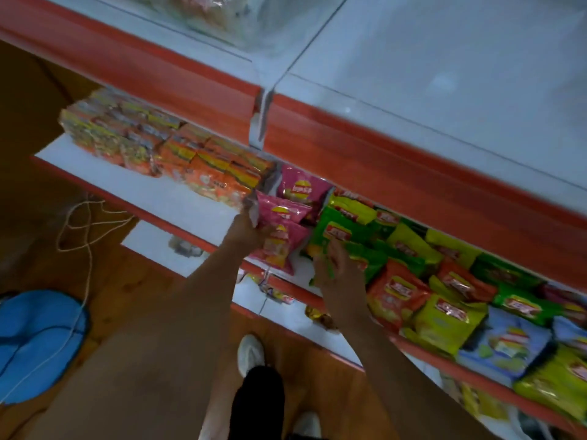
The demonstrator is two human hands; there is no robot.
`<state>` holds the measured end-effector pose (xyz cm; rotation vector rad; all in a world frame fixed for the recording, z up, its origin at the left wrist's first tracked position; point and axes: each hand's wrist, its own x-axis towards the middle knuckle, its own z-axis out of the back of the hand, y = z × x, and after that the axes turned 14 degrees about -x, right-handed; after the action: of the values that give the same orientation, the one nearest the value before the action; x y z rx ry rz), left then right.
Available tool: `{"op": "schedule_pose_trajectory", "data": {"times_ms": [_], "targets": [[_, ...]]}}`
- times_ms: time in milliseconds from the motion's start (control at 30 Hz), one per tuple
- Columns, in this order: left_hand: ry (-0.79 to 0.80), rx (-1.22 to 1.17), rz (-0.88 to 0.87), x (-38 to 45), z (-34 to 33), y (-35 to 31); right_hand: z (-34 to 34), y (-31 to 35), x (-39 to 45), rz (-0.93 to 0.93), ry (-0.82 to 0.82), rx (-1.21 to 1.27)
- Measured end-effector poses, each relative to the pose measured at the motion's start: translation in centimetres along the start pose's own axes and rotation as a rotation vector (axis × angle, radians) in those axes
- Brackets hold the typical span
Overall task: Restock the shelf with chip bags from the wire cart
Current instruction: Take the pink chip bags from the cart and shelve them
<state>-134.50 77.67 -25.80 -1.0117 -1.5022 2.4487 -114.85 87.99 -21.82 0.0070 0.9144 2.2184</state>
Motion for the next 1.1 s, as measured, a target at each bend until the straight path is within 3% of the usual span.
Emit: {"op": "schedule_pose_trajectory", "data": {"times_ms": [100, 233, 367, 467, 567, 667, 800, 900, 1000, 1100], "targets": [[-0.233, 0.076, -0.009, -2.0, -0.9, -0.4, 2.2, -1.2, -0.6, 0.056, 0.049, -0.008], [-0.307, 0.282, -0.273, -7.3, -3.6, 0.2, 4.0, -1.9, -0.2, 0.119, 0.144, -0.051], [-0.128, 0.385, -0.453, -8.6, -7.3, 1.9, 4.7, -4.2, 2.0, 0.254, -0.202, -0.619], [-0.073, 0.574, -0.559, -8.3, -10.2, 3.9, 4.1, -6.7, 4.3, 0.247, -0.132, -0.965], [-0.228, 0.625, -0.435, -6.9, -11.3, 6.2, 2.8, -8.2, 6.2, 0.302, -0.137, -1.119], [-0.300, 0.430, -0.321, -4.9, -10.7, 7.7, 1.9, -8.6, 7.2, 0.368, -0.273, -1.090], [-0.346, 0.452, -0.360, -3.3, -10.0, 8.8, 1.0, -8.9, 7.4, 0.360, -0.399, -1.038], [-0.406, 0.440, -0.407, -3.3, -9.4, 9.6, 0.9, -7.5, 7.8, 0.356, -0.466, -0.810], [-0.398, 0.436, -0.431, -2.6, -8.0, 10.2, 0.2, -3.3, 10.2, 0.426, -0.464, -0.721], [-0.328, 0.396, -0.488, -1.8, -7.1, 10.3, -1.6, 0.3, 13.7, 0.463, -0.343, -0.775]]}}
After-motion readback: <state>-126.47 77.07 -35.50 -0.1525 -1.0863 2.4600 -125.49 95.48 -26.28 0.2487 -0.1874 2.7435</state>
